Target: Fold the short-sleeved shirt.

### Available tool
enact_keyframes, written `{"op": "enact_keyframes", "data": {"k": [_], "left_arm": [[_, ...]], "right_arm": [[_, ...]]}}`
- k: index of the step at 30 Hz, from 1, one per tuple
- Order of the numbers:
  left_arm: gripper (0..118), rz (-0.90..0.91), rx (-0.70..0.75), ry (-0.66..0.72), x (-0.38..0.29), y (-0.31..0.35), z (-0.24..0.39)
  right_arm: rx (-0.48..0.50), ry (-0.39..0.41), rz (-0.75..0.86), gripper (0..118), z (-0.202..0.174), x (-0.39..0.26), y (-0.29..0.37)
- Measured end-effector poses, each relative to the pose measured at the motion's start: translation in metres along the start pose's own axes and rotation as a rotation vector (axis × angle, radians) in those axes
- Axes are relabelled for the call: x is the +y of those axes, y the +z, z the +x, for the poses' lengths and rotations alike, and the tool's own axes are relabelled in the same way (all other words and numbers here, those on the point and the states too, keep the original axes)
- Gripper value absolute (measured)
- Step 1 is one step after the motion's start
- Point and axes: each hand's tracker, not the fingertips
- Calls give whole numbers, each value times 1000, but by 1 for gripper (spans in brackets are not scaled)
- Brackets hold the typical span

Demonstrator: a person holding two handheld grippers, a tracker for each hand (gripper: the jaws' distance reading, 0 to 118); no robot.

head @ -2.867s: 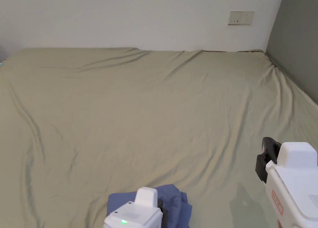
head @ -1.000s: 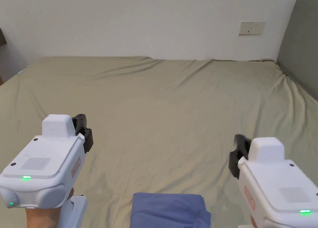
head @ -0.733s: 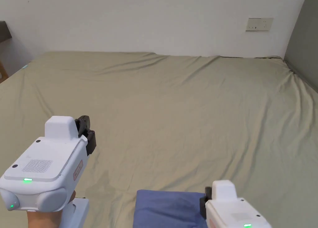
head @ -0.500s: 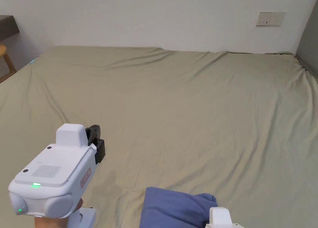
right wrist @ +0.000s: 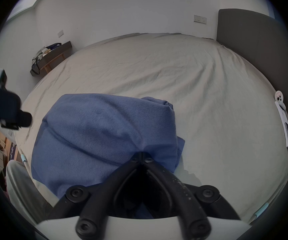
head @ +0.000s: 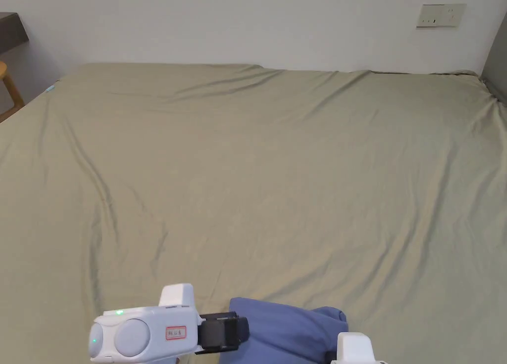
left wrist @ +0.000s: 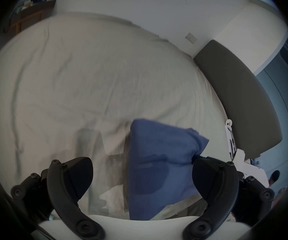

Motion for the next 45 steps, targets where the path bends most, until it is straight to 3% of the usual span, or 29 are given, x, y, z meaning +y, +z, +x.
{"op": "enact_keyframes", "data": {"k": [4,5,7,9,11,15,18,22,24,31,37,40,41,45], "left_arm": [[112,-144,-40,36,-2,-37,-12],[98,-134,-52,42,-4,-40,-12],[47,-125,-149,60,-10,-44,-12],[42,-112,-92,60,-11,-44,-7],[25,-103,-104,44,-9,-41,-8],[19,-105,-113,65,-1,-36,-6],[19,-102,-128,-2,-6,-39,-7],[19,-67,-20,-165,23,-14,-35],[19,-57,50,-196,79,40,-43],[19,-24,354,-218,146,118,-175],[19,-24,628,-158,179,161,-282],[20,-38,668,-102,193,161,-321],[25,-41,674,-80,194,163,-333],[111,-29,758,46,197,153,-356]], "right_arm": [[5,-8,7,1,4,-2,-5],[6,-8,8,1,4,-2,-6],[10,-15,10,1,5,-2,-5],[12,-24,14,1,7,-4,-8],[16,-33,23,1,8,-5,-6],[24,-39,30,1,11,2,2],[39,-63,138,1,12,21,23],[34,-30,244,1,5,63,50],[24,-19,291,1,1,83,60],[13,23,371,2,-30,130,64],[12,51,362,2,-57,150,39],[16,57,343,2,-66,156,25],[16,61,335,2,-68,157,20],[6,79,310,2,-69,159,11]]}}
